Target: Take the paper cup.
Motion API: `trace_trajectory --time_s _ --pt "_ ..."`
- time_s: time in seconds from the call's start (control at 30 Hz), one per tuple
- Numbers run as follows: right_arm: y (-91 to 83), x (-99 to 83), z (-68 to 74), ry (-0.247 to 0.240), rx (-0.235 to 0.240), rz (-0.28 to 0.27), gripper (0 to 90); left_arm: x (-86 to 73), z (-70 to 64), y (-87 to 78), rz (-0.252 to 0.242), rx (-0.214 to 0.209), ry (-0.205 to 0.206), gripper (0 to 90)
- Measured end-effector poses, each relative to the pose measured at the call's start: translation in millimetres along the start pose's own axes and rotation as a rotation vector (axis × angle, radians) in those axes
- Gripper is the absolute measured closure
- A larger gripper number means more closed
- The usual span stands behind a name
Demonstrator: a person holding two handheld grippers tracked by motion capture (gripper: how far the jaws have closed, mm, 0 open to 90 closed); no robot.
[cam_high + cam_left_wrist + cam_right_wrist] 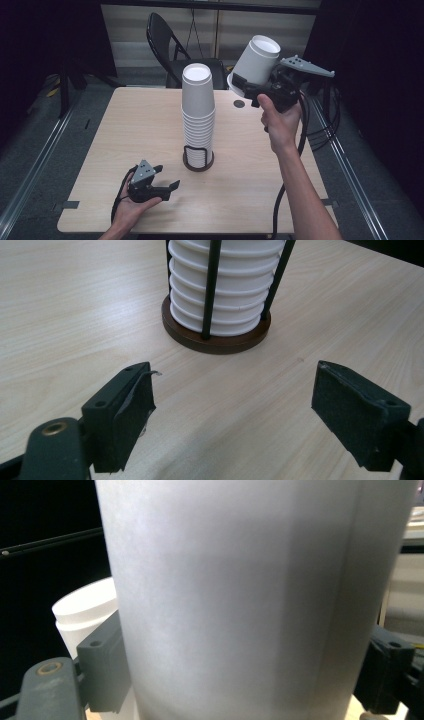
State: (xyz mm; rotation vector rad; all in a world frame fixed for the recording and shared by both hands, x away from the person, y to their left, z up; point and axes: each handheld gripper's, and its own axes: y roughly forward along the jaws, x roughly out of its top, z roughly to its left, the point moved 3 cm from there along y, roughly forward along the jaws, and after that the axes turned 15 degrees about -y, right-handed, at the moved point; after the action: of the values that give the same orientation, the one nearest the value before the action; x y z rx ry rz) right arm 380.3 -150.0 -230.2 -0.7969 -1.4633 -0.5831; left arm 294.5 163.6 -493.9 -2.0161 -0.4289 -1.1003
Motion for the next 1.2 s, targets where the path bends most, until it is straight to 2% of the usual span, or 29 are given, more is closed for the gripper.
trace_trajectory --time_s 0.07,0.33,0.53,0.67,0.7,0.83,0.93,1.0,1.2 --pt "-0.4 -5.7 -0.8 0.006 0.001 0.01 14.8 -0.2 -1.4 -0.2 0.003 -0.008 0.003 20.0" --pt "-0.9 -27.9 0.8 0.023 0.007 0.057 14.8 -0.5 -6.3 0.8 0.012 -0.021 0.013 20.5" --pt "-7.7 -51.6 -0.7 0.049 0.016 0.088 14.8 5.4 -9.2 4.0 -0.003 -0.04 -0.015 22.0" --pt "-9.1 -62.2 1.6 0.064 0.027 0.099 14.8 10.8 -13.9 5.0 -0.002 -0.057 -0.008 21.9" --pt "-10.5 -70.9 4.5 0.073 0.037 0.11 14.8 13.2 -17.1 4.4 -0.004 -0.068 -0.004 30.1" --pt "-14.3 -85.2 10.2 0.097 0.06 0.125 14.8 14.4 -21.8 4.7 -0.015 -0.063 0.023 29.0" --pt "-15.5 -92.1 12.2 0.11 0.066 0.131 14.8 15.3 -26.9 5.6 -0.033 -0.083 0.024 29.1" --pt "-16.7 -104.7 15.6 0.122 0.075 0.146 14.8 16.9 -30.1 4.9 -0.053 -0.093 0.023 28.9" --pt "-19.8 -119.4 17.4 0.166 0.088 0.147 14.8 22.9 -36.8 3.4 -0.06 -0.109 0.04 30.4"
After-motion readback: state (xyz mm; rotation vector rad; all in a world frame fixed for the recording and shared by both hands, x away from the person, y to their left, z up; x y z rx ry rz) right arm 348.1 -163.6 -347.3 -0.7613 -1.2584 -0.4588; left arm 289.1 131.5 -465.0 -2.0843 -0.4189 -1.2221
